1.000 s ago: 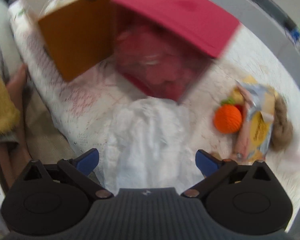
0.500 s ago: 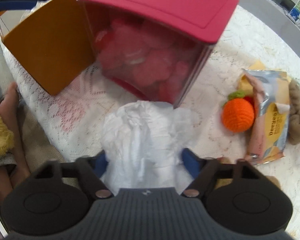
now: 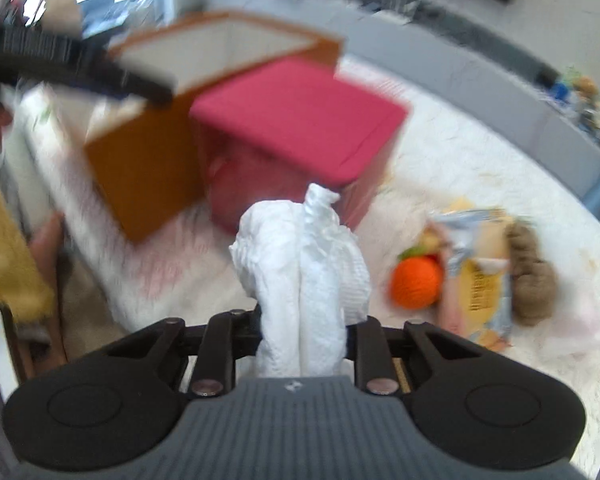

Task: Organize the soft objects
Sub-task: 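Raise the held tissue high with the right tool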

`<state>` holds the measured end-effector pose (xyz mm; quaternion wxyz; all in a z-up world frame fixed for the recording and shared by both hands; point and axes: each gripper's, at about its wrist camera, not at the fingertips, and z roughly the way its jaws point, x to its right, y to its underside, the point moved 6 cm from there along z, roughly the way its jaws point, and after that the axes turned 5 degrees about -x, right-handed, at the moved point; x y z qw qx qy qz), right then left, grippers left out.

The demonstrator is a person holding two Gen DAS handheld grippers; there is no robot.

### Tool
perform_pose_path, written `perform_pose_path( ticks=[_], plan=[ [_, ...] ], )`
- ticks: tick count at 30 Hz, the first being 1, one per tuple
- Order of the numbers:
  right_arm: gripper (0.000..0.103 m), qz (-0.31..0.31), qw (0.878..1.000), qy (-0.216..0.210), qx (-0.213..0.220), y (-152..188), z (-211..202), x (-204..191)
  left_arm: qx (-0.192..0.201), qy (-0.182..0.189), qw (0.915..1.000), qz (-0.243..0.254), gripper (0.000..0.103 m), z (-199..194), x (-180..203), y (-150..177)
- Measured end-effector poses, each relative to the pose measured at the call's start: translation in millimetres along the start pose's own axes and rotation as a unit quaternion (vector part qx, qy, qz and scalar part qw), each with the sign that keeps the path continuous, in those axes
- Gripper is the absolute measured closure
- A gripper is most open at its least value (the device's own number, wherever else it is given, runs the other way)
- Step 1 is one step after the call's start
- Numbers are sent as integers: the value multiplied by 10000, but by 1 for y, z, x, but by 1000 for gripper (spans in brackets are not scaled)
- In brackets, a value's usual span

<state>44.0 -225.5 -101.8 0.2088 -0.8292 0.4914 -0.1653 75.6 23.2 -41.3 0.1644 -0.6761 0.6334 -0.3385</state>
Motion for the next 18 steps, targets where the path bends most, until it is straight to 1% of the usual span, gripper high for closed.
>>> perform_pose_path(
  ticks=[2, 4, 6, 8, 10, 12, 14, 15, 16, 18],
  plan=[
    [83, 207, 9994, 88, 273, -2, -21, 8, 38, 25, 10000, 79, 12, -2, 3, 0],
    [83, 335, 9968, 317, 650, -7, -47, 13, 75, 44, 9998, 167, 12, -4, 7, 0],
    [83, 566, 9894, 722, 1128, -11, -75, 22, 115, 75, 9996, 237, 12, -5, 12, 0],
    [83, 752, 9799, 1141, 1454, -13, -99, 32, 135, 101, 9994, 293, 12, -5, 17, 1],
    [83, 1103, 9690, 1391, 1721, -14, -121, 44, 165, 139, 9990, 396, 12, -5, 24, 3],
    [83, 1585, 9538, 1600, 1989, -11, -141, 58, 200, 159, 9975, 665, 12, -5, 33, 5],
    [83, 1944, 9399, 1656, 2265, -4, -159, 68, 251, 165, 9938, 1066, 12, -7, 46, 10],
    [82, 1963, 9317, 1727, 2520, 2, -170, 70, 244, 154, 9918, 1243, 12, -7, 51, 13],
    [81, 2044, 9215, 1780, 2782, 10, -181, 72, 200, 154, 9898, 1402, 12, -6, 56, 15],
    [80, 2471, 9034, 1745, 3039, 32, -196, 73, 96, 234, 9861, 1645, 12, -4, 65, 19]
  ],
)
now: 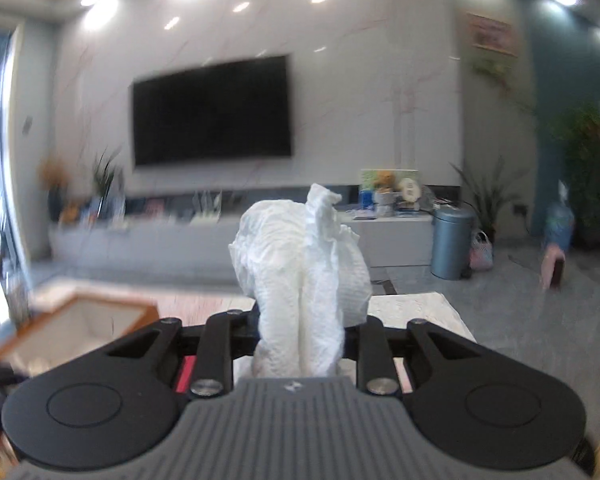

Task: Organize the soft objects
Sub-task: 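Raise the held tissue high with the right tool, then grasp the brown coir bear mat with the left tool while the right tool holds the tissue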

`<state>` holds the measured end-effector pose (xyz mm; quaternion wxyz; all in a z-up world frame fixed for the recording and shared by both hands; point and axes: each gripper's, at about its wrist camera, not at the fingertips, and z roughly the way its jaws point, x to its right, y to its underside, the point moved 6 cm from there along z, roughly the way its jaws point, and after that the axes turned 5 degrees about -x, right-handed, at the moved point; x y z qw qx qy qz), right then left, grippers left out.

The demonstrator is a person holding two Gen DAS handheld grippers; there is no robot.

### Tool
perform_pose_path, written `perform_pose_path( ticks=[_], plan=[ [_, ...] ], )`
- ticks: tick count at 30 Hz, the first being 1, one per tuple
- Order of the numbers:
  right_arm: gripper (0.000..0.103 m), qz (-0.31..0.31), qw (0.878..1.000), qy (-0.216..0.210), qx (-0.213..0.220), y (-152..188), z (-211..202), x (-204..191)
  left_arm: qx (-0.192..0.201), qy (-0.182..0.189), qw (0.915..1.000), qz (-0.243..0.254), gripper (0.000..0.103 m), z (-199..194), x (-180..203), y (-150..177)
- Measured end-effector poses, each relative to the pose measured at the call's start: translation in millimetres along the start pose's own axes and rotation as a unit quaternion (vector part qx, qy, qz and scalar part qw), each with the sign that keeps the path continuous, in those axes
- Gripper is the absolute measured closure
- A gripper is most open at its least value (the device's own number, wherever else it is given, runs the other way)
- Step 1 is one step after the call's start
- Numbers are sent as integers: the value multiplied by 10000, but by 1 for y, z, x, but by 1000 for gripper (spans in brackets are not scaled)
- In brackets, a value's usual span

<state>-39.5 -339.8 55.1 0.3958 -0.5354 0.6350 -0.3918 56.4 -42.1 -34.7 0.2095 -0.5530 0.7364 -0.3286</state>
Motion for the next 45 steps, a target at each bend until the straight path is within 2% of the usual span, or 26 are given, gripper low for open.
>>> perform_pose_path(
  ticks=[3, 8, 12, 17, 20, 23, 25, 27, 30, 33, 35, 43, 45],
  plan=[
    [80, 587, 9981, 120, 115, 8, -12, 25, -146, 211, 9983, 527, 11, 5, 24, -1],
    [79, 503, 9987, 14, -130, 37, 1, 39, -402, 433, 9833, 1722, 11, 28, 84, 2],
    [79, 1166, 9915, -230, -538, 57, 27, 58, -708, 831, 9637, 2438, 11, 56, 126, 5],
    [79, 1578, 9809, -6, -1139, 85, 47, 78, -1247, 1618, 9275, 3132, 11, 90, 172, 11],
    [79, 2104, 9674, 109, -1406, 104, 55, 100, -1528, 1819, 9113, 3363, 11, 109, 194, 18],
    [79, 2303, 9608, 270, -1520, 112, 58, 109, -1752, 1812, 9029, 3481, 11, 131, 209, 24],
    [79, 2338, 9598, 230, -1536, 113, 61, 108, -1691, 1711, 9021, 3583, 11, 144, 216, 27],
    [79, 2279, 9609, 187, -1562, 113, 66, 105, -1413, 1636, 9090, 3563, 8, 153, 220, 26],
    [79, 2213, 9615, 112, -1623, 116, 70, 107, -1261, 1619, 9160, 3446, 4, 164, 223, 25],
    [78, 2213, 9607, 111, -1671, 119, 72, 108, -1442, 1433, 9213, 3315, 3, 180, 221, 26],
    [78, 2274, 9593, 131, -1668, 120, 71, 111, -1472, 1470, 9243, 3201, 1, 186, 217, 26],
    [73, 2300, 9577, 219, -1715, 119, 75, 112, -1154, 1489, 9283, 3205, 6, 178, 216, 30],
    [73, 2283, 9580, 230, -1722, 119, 76, 111, -1083, 1500, 9325, 3102, 7, 173, 215, 30]
  ],
)
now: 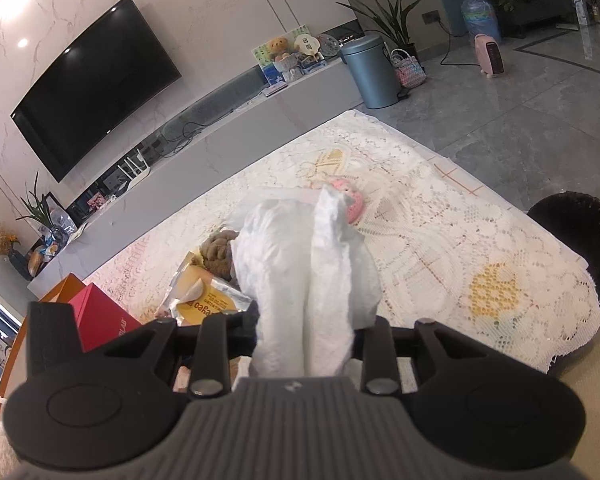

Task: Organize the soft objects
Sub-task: 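Grasp the brown coir bear mat with the left tool while the right tool holds the tissue, then carry the coir bear in the left tool while the right tool carries the tissue toward the box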

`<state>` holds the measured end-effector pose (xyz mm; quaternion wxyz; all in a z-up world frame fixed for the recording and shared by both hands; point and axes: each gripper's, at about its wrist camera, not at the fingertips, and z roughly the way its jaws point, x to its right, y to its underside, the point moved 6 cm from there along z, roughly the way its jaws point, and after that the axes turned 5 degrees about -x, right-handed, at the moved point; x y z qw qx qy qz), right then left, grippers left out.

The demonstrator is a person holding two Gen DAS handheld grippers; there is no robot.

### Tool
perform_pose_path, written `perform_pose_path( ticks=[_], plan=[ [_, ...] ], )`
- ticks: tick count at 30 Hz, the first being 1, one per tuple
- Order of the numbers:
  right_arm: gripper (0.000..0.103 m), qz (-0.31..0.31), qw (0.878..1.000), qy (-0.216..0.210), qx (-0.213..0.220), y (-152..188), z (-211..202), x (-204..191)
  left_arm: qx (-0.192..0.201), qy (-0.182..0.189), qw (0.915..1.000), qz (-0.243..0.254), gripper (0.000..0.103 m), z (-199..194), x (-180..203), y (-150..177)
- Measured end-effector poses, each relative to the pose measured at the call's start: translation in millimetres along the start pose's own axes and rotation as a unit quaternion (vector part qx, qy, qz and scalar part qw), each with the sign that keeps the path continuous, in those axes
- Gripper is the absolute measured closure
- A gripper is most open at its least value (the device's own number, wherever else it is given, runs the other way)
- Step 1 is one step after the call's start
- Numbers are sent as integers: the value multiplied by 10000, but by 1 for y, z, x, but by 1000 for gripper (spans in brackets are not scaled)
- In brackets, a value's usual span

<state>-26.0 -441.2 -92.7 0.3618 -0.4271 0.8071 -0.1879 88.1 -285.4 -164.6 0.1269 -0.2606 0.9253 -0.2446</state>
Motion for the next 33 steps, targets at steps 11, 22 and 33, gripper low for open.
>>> perform_pose_path(
  ticks=[11, 22, 33],
  plan=[
    [73, 0, 10000, -46, 44, 1, -1, 0, 842, -159, 9959, -292, 7, -66, -4, -12],
    [73, -260, 9990, -191, 299, -3, -17, -15, 1428, -430, 9809, -1247, 7, -140, -43, -11],
    [73, -565, 9950, -579, 588, -8, -45, -48, 1523, -1199, 9474, -2545, 7, -203, -114, 31]
  ],
)
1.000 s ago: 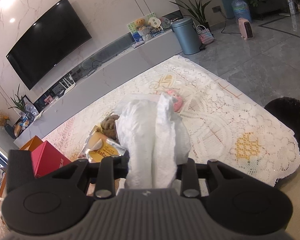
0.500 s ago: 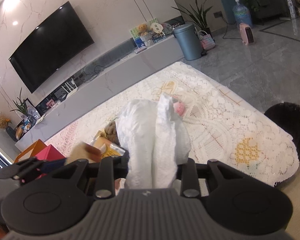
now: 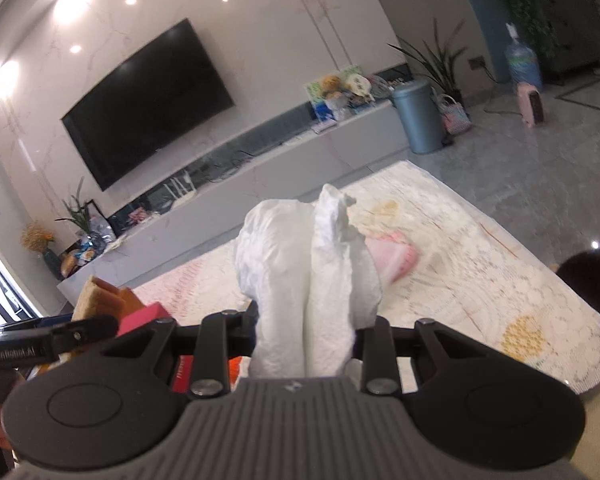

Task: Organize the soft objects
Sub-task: 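Carry the coir bear in the left tool while the right tool carries the tissue toward the box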

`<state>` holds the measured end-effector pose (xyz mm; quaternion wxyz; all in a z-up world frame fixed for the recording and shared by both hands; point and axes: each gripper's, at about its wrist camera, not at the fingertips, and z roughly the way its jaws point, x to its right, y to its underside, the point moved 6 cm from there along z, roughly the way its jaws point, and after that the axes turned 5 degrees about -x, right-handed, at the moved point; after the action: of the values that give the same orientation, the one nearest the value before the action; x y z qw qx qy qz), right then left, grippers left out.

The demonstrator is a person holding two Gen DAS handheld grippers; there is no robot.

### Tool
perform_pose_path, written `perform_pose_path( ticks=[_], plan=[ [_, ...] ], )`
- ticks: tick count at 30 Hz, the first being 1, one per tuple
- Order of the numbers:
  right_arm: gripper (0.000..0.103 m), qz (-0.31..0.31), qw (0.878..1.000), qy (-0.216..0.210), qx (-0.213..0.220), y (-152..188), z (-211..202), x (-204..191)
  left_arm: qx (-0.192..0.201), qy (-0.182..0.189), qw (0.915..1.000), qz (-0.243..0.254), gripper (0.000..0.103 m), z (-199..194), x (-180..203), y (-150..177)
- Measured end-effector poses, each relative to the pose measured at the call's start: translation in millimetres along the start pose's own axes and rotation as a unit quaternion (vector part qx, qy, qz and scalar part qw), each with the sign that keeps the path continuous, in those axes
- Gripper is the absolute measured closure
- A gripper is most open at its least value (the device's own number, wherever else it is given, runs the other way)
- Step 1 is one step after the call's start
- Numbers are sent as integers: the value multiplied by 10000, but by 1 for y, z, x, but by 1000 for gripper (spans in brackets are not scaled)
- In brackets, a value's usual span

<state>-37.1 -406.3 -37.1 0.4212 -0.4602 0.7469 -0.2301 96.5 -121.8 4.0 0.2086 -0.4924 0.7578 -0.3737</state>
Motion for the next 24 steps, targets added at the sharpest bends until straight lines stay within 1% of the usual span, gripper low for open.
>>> perform_pose_path(
  ticks=[4, 7, 9, 12, 14, 16, 18, 22, 24],
  plan=[
    [73, -223, 9995, -115, 182, -8, -11, -23, 115, -512, 9968, -605, 7, -16, -47, 0],
    [73, -388, 9985, -225, 318, -12, -19, -39, 256, -633, 9921, -1050, 7, -29, -81, 4],
    [73, -447, 9981, -275, 335, -13, -22, -48, 329, -770, 9884, -1263, 7, -38, -103, 8],
    [73, -659, 9969, -272, 328, -14, -25, -65, 539, -1157, 9792, -1575, 7, -54, -133, 18],
    [73, -804, 9959, -269, 327, -14, -27, -78, 595, -1358, 9721, -1816, 7, -61, -152, 27],
    [73, -915, 9949, -292, 304, -13, -28, -91, 584, -1401, 9675, -2023, 7, -65, -168, 38],
    [73, -1003, 9940, -341, 278, -12, -29, -106, 519, -1362, 9653, -2168, 7, -62, -177, 47],
    [73, -1333, 9899, -449, 169, -8, -29, -144, 353, -1343, 9633, -2297, 7, -60, -192, 64],
    [73, -1540, 9866, -527, 119, -6, -29, -165, 308, -1292, 9639, -2310, 7, -61, -199, 72]
  ],
)
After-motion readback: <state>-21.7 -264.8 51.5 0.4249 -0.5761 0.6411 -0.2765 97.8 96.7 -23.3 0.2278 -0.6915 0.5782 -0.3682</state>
